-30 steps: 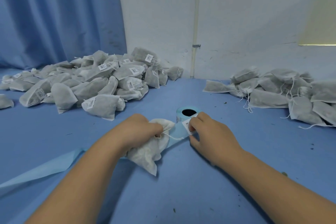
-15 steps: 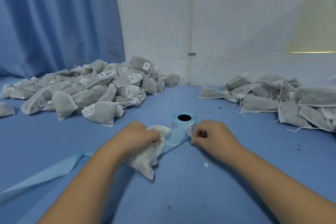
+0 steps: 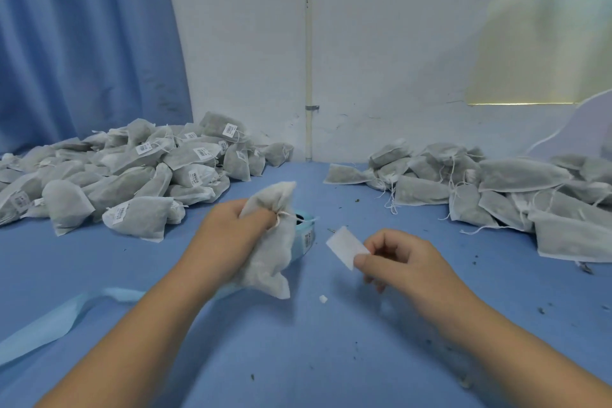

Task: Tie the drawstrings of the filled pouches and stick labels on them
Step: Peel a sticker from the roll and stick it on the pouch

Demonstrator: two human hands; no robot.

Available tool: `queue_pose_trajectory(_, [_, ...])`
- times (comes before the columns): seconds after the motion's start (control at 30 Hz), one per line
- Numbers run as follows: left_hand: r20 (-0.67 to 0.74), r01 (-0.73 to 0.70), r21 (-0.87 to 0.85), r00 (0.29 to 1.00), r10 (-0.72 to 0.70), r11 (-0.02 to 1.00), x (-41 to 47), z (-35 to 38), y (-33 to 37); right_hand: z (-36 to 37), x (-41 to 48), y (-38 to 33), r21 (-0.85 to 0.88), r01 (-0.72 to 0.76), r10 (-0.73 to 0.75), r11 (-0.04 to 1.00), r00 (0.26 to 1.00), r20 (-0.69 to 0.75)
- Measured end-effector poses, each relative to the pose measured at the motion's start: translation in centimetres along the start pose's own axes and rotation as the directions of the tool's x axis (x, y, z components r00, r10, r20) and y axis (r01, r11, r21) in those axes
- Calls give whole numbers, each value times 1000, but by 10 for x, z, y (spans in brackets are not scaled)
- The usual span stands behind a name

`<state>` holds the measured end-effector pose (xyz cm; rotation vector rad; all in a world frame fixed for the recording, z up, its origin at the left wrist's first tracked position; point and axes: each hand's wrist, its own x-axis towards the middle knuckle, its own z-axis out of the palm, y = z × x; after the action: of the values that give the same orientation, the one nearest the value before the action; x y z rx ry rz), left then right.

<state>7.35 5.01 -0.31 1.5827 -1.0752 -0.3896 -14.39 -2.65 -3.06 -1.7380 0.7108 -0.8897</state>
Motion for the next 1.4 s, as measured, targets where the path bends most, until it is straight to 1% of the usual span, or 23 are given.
queue_pose_trajectory(0.03, [38, -5, -74, 999, 8, 997, -3, 13, 6, -4, -5, -3, 119, 2, -3, 993, 1000, 13])
queue_pose_trajectory(0.1, [156, 18, -114, 988, -1, 993, -11, 42, 17, -13, -11, -9, 364, 14, -25, 931, 999, 25])
queue_pose_trajectory(0.13, [224, 47, -120, 974, -19, 992, -14, 56, 20, -17, -13, -10, 451, 27, -38, 892, 999, 15])
queue_pose_trajectory(0.2, [336, 90, -128, 941, -42, 988, -20, 80, 23, -25, -15, -12, 545, 60, -66, 836, 998, -9])
queue_pose_trajectory(0.3, [427, 121, -166, 903, -39, 979, -30, 104, 19, -32, -16, -9, 576, 68, -70, 814, 997, -19])
queue_pose_trajectory(0.43, [460, 188, -199, 884, -78, 962, -39, 113, 12, -33, -14, -4, 524, 49, -17, 851, 998, -66])
queue_pose_trajectory(0.57, [508, 218, -246, 859, -66, 944, -42, 108, 4, -30, -14, 0, 475, 43, 6, 879, 995, -102])
queue_pose_trajectory(0.67, [549, 244, -266, 834, -61, 933, -42, 104, 0, -27, -14, 3, 402, 21, 34, 915, 991, -130])
queue_pose_trajectory(0.73, [548, 256, -261, 833, -76, 931, -42, 104, -1, -26, -15, 2, 338, 13, 43, 941, 986, -159])
queue_pose_trajectory(0.83, [532, 278, -256, 840, -105, 926, -43, 106, -1, -27, -19, -2, 183, 55, -14, 982, 976, -218])
queue_pose_trajectory(0.93, [532, 320, -255, 834, -143, 912, -43, 107, -2, -27, -24, -10, 97, 176, -138, 980, 942, -306])
queue_pose_trajectory(0.97, [531, 326, -255, 834, -149, 910, -43, 107, -2, -26, -26, -12, 88, 219, -184, 972, 938, -294])
queue_pose_trajectory(1.03, [535, 325, -264, 833, -143, 908, -43, 108, -3, -23, -29, -15, 125, 255, -229, 959, 954, -192])
queue_pose_trajectory(1.1, [543, 312, -267, 830, -125, 912, -44, 108, -2, -19, -30, -15, 192, 201, -188, 960, 978, -84])
queue_pose_trajectory(1.13, [545, 314, -262, 828, -129, 912, -44, 108, -3, -18, -29, -13, 188, 173, -161, 967, 984, -75])
queue_pose_trajectory(1.17, [548, 326, -253, 824, -143, 911, -44, 107, -3, -18, -27, -11, 167, 156, -141, 974, 985, -101])
queue_pose_trajectory(1.23, [554, 365, -233, 812, -186, 901, -42, 105, -4, -24, -23, -5, 104, 143, -120, 984, 972, -203])
queue_pose_trajectory(1.3, [555, 405, -236, 802, -220, 883, -41, 102, -6, -31, -20, 0, 10, 153, -144, 988, 949, -280])
queue_pose_trajectory(1.37, [565, 440, -253, 790, -237, 862, -40, 101, -6, -35, -19, 3, -170, 217, -259, 961, 921, -292])
queue_pose_trajectory(1.4, [573, 458, -264, 783, -244, 849, -40, 101, -6, -35, -19, 5, -296, 267, -348, 917, 899, -268])
